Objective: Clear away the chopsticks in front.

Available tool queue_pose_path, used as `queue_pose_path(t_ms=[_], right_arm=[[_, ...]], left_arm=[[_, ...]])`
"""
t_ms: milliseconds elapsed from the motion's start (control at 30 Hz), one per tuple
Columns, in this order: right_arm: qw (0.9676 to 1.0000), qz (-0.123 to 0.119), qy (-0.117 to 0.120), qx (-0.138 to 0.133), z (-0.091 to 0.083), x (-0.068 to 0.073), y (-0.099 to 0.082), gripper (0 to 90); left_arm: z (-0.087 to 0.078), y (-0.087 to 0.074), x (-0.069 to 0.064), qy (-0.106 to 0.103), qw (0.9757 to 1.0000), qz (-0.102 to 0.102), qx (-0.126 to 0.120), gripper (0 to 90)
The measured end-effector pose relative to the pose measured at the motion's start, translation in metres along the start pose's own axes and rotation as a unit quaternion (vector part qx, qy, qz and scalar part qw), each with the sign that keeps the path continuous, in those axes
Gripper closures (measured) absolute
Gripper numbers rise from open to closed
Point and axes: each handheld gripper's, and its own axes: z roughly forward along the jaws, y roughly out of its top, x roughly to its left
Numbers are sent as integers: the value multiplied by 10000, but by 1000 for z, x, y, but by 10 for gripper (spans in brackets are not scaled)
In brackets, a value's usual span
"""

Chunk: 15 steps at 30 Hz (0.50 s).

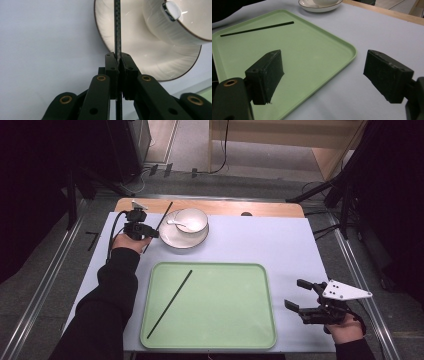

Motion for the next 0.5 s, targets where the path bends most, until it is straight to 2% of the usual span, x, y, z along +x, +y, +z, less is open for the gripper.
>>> queue_pose_path(t_ms=[100,267,500], right_arm=[[10000,31,-12,19,0,0,0,165],[10000,20,-7,30,0,0,0,166],[10000,14,-19,46,1,0,-1,166]], left_arm=[[-10,-8,10,-148,9999,-48,-3,862],[-18,-18,17,-191,9998,-64,-2,863],[-36,-39,29,-338,9992,-145,-134,863]])
